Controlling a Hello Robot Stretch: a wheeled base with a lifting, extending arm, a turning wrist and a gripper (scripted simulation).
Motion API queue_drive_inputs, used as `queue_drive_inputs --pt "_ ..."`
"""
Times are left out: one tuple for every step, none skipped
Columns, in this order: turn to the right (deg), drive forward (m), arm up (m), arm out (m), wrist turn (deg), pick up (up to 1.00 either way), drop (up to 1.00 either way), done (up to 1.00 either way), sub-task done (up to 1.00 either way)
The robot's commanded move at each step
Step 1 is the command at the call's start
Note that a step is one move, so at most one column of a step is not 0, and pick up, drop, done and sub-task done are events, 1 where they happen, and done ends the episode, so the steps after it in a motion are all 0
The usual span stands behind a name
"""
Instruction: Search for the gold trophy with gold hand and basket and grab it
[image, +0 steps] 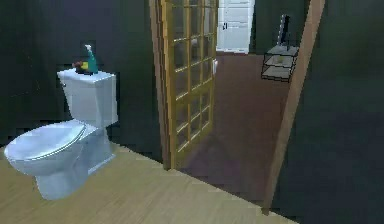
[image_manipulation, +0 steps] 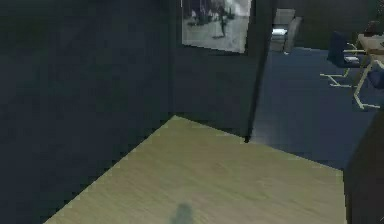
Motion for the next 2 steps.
queue_drive_inputs --pt "0.0 1.00 0.00 0.00 0.0 0.00 0.00 0.00 0.00" --pt "9.0 0.00 0.00 0.00 0.0 0.00 0.00 0.00 0.00"
